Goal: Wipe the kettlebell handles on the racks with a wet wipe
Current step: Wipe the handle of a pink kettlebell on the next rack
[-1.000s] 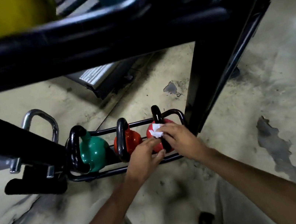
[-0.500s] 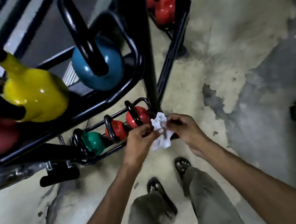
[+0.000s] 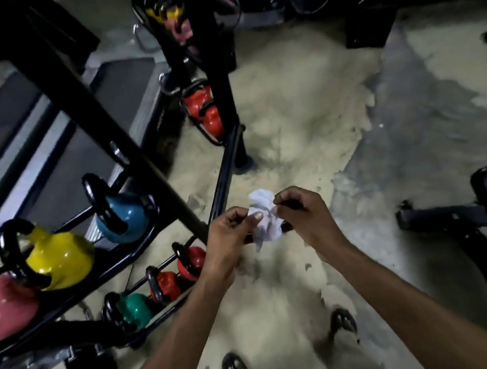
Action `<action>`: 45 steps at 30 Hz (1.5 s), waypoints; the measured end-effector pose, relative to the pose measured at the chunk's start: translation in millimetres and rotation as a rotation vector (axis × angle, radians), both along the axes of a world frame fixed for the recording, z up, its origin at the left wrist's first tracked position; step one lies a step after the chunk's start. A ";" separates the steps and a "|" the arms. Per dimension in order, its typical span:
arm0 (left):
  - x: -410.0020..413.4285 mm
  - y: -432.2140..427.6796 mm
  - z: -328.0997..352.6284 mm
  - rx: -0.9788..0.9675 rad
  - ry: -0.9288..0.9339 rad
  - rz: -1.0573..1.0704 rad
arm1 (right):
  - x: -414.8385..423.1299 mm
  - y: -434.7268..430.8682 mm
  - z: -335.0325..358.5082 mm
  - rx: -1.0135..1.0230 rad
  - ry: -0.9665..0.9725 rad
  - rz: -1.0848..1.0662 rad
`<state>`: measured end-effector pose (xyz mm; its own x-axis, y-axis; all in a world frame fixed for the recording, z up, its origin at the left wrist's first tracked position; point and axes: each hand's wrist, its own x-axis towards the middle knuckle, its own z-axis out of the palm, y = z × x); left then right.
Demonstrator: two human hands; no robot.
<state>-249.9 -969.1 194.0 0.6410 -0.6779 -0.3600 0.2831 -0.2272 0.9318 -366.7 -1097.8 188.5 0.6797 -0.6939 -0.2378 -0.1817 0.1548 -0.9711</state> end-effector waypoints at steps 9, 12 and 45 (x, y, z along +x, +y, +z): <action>-44.5 -173.8 27.0 -0.127 0.197 0.123 | -47.0 -172.5 46.8 0.234 -0.092 -0.250; -31.2 -224.1 35.4 -0.150 0.131 0.116 | -42.6 -224.4 54.2 0.128 -0.113 -0.214; 335.6 -841.1 56.2 0.007 -0.569 -0.010 | 315.5 -824.8 69.4 -0.761 0.048 -0.230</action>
<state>85.7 -1810.3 250.2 0.7287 -0.6839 0.0358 -0.2656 -0.2341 0.9352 -51.1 -1922.6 257.9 0.5010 -0.7992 0.3320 -0.2704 -0.5090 -0.8172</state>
